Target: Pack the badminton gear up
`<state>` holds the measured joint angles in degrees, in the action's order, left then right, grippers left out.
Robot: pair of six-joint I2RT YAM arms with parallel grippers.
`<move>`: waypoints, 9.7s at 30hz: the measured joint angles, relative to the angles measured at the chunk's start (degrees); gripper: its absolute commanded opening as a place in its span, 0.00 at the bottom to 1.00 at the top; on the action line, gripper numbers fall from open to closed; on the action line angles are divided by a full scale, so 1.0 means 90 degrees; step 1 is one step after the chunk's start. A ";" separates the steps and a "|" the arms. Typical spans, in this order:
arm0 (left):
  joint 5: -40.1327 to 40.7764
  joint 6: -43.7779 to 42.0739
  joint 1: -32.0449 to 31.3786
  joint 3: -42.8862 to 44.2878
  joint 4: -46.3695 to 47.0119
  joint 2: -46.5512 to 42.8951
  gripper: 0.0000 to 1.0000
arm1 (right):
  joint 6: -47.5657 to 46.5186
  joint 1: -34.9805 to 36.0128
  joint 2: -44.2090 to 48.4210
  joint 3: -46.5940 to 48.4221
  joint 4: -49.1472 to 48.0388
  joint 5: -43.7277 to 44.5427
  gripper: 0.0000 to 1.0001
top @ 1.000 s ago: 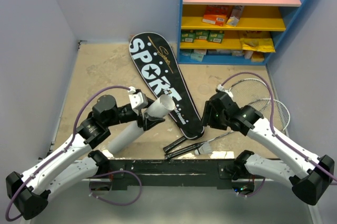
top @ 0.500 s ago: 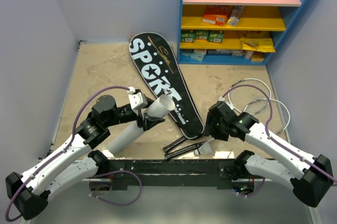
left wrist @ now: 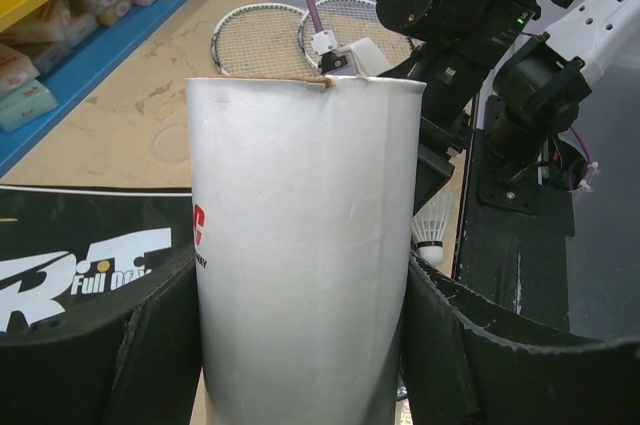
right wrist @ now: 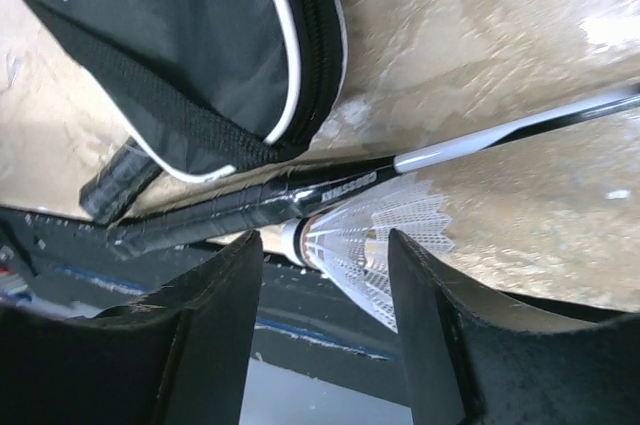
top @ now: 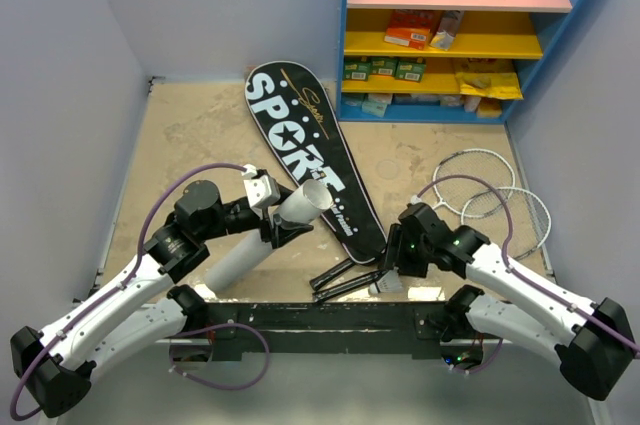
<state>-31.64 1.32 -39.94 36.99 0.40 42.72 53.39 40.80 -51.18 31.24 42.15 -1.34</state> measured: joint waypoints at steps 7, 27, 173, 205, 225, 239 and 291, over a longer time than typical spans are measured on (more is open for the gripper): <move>-0.0010 -0.0002 0.0000 0.0007 -0.0005 0.0000 0.05 | 0.0141 0.0000 0.0209 -0.0432 -0.0403 -0.0488 0.15; -0.0015 -0.0005 0.0000 0.0022 -0.0007 0.0007 0.05 | -0.0090 0.0000 0.0542 0.1241 -0.0209 -0.0838 0.00; -0.0549 -0.0100 -0.0032 0.0080 -0.0102 0.0151 0.05 | -0.3065 -0.1622 -0.7244 0.5790 -0.1413 0.2586 0.38; -0.0549 -0.0100 -0.0032 0.0080 -0.0104 0.0151 0.05 | -0.3113 -0.1744 -0.7264 0.5731 -0.1474 0.2195 0.00; -0.0500 -0.0102 -0.0036 0.0104 -0.0107 0.0311 0.05 | -0.3283 -0.1219 -0.3067 0.5183 -0.1044 0.0806 0.01; -0.0646 -0.0100 -0.0036 0.0129 -0.0104 0.0580 0.05 | -0.3330 -0.0408 -0.1202 0.5049 -0.0925 -0.1722 0.04; -0.1132 -0.0100 -0.0036 0.0129 -0.0138 0.0498 0.06 | -0.2637 0.0522 -0.0984 0.3774 -0.2356 -0.4114 0.06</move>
<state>-41.82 0.43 -40.27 38.15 -0.84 47.20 29.65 45.50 -60.03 65.21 20.95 -38.37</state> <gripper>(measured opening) 0.701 0.055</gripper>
